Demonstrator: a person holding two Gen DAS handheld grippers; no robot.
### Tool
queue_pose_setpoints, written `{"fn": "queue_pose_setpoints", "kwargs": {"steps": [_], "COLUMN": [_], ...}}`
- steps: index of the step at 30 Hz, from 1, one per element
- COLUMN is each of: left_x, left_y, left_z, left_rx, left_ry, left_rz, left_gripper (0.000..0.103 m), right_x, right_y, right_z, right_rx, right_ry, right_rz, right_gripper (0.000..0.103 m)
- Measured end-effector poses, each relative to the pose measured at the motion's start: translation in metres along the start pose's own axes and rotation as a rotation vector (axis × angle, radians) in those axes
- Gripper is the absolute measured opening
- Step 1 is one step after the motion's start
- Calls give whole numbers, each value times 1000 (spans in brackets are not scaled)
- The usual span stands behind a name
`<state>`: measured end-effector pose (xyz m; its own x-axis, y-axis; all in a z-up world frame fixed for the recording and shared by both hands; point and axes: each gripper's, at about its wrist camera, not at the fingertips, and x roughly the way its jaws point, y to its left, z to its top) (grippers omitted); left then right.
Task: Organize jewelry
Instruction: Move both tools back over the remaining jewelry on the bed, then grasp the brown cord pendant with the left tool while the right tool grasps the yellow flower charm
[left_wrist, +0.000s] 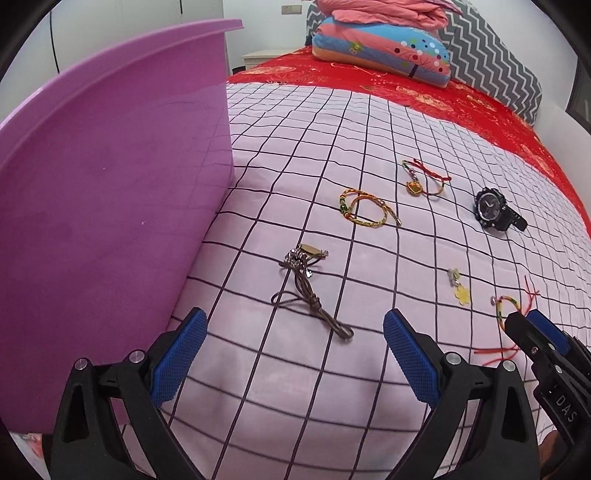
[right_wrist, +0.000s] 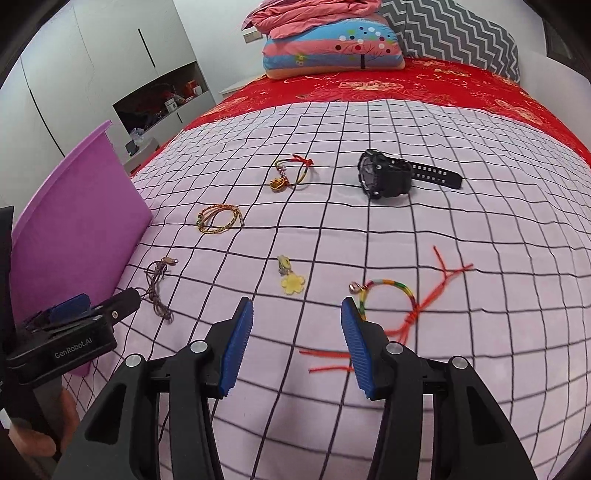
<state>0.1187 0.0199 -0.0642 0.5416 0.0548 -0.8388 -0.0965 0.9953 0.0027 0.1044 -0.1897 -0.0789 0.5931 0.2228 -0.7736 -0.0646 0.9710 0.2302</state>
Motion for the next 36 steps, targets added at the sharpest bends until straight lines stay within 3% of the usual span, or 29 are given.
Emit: {"fn": "queue_pose_setpoints", "kwargs": {"steps": [19,36], "left_x": [48,72], "left_y": [5,4], "left_z": [15,16], "left_rx": [-41,-37], "left_ry": [4,33], "left_rz": [43,59], "left_gripper": [94,95], "right_x": [74,89], "right_y": [11,18], "right_z": [24,25], "right_rx": [-88,-170], "right_ry": [70,68], "right_rz": [-38,-103], "right_gripper": [48,48]}}
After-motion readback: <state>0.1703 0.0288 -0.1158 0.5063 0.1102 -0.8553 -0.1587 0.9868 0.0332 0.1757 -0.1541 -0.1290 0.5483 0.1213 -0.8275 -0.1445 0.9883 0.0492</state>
